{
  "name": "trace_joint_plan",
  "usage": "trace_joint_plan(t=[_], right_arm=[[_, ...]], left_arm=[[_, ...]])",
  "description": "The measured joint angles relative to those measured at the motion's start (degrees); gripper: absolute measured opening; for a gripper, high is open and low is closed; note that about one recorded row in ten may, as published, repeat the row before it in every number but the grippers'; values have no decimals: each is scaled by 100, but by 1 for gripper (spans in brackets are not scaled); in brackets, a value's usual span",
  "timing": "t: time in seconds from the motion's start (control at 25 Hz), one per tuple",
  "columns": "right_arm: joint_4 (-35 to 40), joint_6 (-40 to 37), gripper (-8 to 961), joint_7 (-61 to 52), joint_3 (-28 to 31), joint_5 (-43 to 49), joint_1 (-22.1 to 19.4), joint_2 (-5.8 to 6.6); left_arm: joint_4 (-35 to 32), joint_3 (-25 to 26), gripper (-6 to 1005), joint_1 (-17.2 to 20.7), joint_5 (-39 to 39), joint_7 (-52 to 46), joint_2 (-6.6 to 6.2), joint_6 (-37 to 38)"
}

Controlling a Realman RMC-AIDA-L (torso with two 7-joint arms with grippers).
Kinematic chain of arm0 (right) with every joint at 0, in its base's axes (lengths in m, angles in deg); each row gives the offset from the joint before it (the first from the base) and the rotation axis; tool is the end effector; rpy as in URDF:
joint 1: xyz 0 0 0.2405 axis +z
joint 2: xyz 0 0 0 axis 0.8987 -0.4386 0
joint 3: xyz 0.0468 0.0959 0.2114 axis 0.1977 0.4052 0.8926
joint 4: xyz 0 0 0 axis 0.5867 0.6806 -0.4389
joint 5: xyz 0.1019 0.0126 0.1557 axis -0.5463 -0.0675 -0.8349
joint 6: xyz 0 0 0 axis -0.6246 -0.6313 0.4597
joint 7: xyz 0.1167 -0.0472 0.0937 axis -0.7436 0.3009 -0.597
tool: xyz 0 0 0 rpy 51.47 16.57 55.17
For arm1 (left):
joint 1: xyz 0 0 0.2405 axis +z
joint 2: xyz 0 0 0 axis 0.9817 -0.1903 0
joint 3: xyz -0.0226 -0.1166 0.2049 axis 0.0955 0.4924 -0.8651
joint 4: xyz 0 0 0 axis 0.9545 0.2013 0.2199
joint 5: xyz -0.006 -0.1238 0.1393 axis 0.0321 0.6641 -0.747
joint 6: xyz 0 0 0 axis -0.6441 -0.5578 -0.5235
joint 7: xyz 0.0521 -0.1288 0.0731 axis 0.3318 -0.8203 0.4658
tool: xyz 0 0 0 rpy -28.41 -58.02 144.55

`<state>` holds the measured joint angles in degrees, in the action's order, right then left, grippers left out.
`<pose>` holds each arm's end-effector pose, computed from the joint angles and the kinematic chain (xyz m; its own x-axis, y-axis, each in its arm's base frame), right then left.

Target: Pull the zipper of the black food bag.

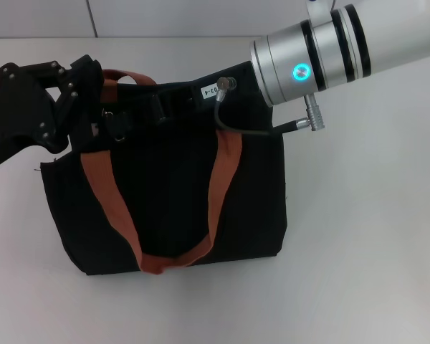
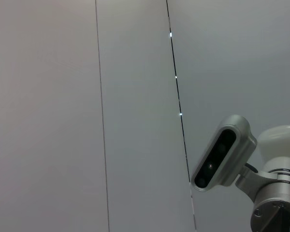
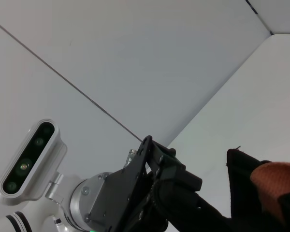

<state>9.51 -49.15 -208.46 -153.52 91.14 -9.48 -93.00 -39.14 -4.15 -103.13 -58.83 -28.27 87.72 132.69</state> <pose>0.0492 0.3399 -0.0719 0.6482 -0.7221 -0.2416 -0.6533 -0.6904 0.3107 -0.2227 0.2779 0.0481 0.5913 -0.1985 0.7816 0.3124 -0.8372 -0.4489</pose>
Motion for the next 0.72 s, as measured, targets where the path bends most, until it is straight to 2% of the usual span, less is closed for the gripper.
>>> trace_joint_plan(t=[0.32,0.52,0.72], right_arm=[[5,25,94,35,2,-7,-12,0],[91,45,64,127,2,9,-54,13],[506,146,9,26,-41,120,-288,27]], left_arm=[[1,0,29,0,0,10,3,-9],[1,1,29,2,0,21,3,-23],[1,44,29,9,0,18,0,-31]])
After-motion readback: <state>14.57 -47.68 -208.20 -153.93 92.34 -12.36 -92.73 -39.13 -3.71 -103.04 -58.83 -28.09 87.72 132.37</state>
